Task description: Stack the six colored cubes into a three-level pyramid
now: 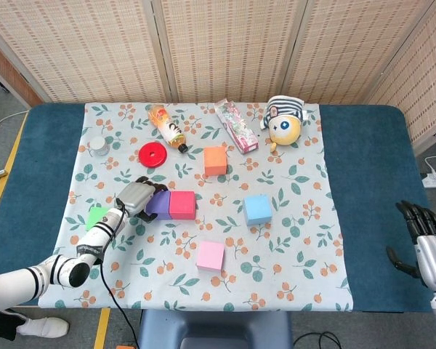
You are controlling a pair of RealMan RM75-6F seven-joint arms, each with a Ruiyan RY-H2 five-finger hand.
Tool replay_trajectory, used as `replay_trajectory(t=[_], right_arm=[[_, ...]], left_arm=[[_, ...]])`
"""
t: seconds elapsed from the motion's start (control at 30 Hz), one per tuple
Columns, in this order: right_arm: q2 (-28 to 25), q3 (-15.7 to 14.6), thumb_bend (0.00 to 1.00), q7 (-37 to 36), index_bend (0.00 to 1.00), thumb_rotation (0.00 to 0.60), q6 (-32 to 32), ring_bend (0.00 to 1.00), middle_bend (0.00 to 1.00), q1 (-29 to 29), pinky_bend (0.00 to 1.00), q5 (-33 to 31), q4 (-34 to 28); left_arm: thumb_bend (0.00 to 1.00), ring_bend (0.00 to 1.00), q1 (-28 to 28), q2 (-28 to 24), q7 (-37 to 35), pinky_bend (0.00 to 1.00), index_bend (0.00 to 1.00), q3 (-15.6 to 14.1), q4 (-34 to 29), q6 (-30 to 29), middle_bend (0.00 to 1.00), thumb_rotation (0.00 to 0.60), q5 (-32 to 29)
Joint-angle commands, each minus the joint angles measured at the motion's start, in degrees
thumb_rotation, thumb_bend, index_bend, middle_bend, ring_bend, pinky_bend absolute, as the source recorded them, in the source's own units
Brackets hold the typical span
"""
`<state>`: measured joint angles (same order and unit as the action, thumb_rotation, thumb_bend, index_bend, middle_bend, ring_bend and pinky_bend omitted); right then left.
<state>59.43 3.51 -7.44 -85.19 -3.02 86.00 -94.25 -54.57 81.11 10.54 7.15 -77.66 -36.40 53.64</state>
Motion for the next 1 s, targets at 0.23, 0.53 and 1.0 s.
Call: replay_trajectory(t=[0.23, 0.53, 1.0], right_arm=[[0.00, -0.03, 0.00, -0.18, 0.00, 0.600, -0.02, 0.00, 0.05, 0.18, 0.06, -0.21, 0.15], [0.08, 0.03, 0.00, -0.36, 0.00, 0.600, -0.13, 0.00, 0.05, 0.22, 0.06, -0.12, 0.37], [0.03, -0.04, 0.00, -0.78, 0.00, 0.600, -0.22, 0.00, 0.05, 0.31, 0.06, 0.11, 0.58]], left_arm=[[0.35, 0.20, -0.30, 0.70, 0.23, 0.10, 0.30, -0.25, 0.76, 0.22, 0.36, 0.600, -0.77], [0.36, 0.15, -0.51, 0.53, 0.56, 0.09, 0.22, -0.60, 0.23, 0.39, 0.28, 0.600, -1.30], [0.36, 0.01, -0.60, -0.29, 2.18, 0.09, 0.11, -1.23, -1.73, -0.85, 0.12, 0.600, -2.43]])
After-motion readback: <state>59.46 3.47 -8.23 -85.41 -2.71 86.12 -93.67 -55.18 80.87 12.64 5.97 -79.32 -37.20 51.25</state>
